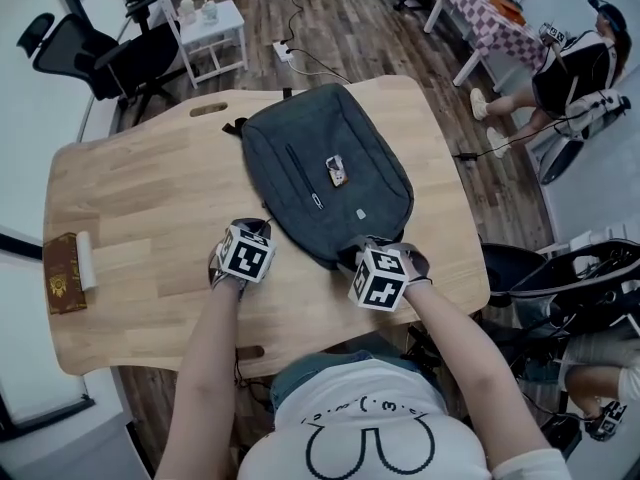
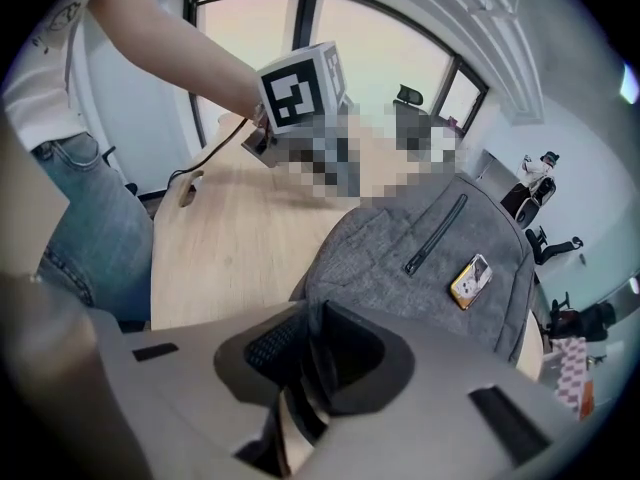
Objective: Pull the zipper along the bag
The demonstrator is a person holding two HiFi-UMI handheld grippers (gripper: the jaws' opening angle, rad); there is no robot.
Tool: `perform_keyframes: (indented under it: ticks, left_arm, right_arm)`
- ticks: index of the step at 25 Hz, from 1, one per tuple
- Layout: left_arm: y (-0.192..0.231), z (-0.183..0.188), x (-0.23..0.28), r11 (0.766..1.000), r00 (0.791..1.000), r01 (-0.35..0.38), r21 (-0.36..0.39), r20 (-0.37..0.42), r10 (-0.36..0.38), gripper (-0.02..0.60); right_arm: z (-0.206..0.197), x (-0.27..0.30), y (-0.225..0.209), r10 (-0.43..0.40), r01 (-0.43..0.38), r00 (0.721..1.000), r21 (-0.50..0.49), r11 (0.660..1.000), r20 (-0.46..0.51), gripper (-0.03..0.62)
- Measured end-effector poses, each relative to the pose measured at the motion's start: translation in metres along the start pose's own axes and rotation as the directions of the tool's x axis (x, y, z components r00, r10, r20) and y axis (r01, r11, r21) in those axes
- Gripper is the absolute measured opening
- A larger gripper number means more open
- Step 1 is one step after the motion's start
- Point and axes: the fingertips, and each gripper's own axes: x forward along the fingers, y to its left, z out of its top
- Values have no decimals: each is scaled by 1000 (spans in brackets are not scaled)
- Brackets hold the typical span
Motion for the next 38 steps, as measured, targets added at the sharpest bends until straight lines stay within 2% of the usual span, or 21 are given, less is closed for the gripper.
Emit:
perform_keyframes:
  ticks: [6,12,16,18,20,24,27,30,36,38]
  left_arm:
    - [38,5,5,997,997,-75,-34,-26,74,21]
    - [54,5,8,994,996,-91,-61,-15,91,23]
    - [68,6,5,986,991,-130,-106,1,131,22]
    - [80,6,4,975,985,-170,-145,2,172,22]
    - [94,6,2,964,979,-201,-172,5,205,23]
    - [102,5,0,964,979,-191,-188,34,201,23]
    - [104,5,-7,962,972,-213,-173,60,227,23]
    - [106,11,-21,957,959,-241,-161,110,260,25]
    - [100,22,-57,962,942,-196,-192,234,238,78]
    - [96,26,-69,966,936,-184,-183,267,229,95]
  right_arm:
    - [14,2,13,29,-29,999,8,1000,22,103]
    - [34,9,16,33,-36,996,35,999,79,103]
    - [44,16,12,1,-25,991,175,984,132,130]
    - [41,15,7,-21,-12,990,232,973,139,202]
    - [38,10,2,-28,-18,987,275,961,161,230]
    - [37,-1,-6,-40,-34,979,349,936,201,241]
    - [46,-16,-14,-81,-39,964,438,898,253,238]
    - [53,-33,-27,-166,-20,939,532,846,300,238]
    - [50,-58,-52,-370,59,880,703,708,298,232]
    - [50,-66,-55,-413,88,864,722,687,288,229]
